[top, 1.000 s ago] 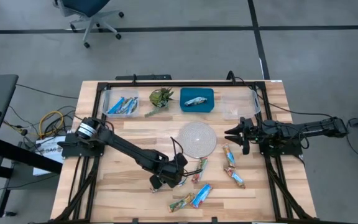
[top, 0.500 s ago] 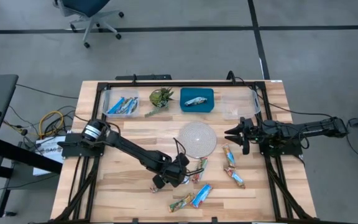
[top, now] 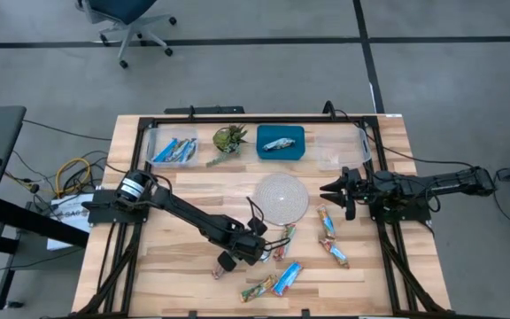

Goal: Pick and place Granola Bars by type
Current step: Put the yellow granola bar into the blue bin

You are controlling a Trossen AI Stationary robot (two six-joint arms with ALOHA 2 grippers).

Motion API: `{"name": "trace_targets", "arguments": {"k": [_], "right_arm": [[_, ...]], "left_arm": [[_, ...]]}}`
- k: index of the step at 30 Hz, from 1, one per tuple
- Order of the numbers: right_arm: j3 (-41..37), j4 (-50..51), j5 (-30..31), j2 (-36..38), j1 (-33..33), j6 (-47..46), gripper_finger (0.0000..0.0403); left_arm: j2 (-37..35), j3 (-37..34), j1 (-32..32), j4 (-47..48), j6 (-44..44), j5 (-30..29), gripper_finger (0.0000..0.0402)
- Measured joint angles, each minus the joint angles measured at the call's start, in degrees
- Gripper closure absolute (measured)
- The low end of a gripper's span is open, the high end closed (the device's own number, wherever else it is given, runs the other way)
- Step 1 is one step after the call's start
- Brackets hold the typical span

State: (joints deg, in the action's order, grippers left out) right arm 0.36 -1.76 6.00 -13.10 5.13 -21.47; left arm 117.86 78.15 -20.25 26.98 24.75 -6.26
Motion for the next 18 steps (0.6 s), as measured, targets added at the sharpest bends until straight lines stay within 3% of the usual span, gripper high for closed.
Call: {"name": "trace_targets", "arguments": {"k": [6,18], "right_arm": [[0.00,0.00,0.00,0.00,0.00,0.02,0.0275],[-0.02,0.01,-0.01,0.00,-0.02,0.02,0.0275]], "left_arm": [[0.11,0.00,0.02,-0.61,-1.20,-0.46,0.0354],[-1.54,7.14,2.73,4.80,-12.13,-5.84,0.0353]]}}
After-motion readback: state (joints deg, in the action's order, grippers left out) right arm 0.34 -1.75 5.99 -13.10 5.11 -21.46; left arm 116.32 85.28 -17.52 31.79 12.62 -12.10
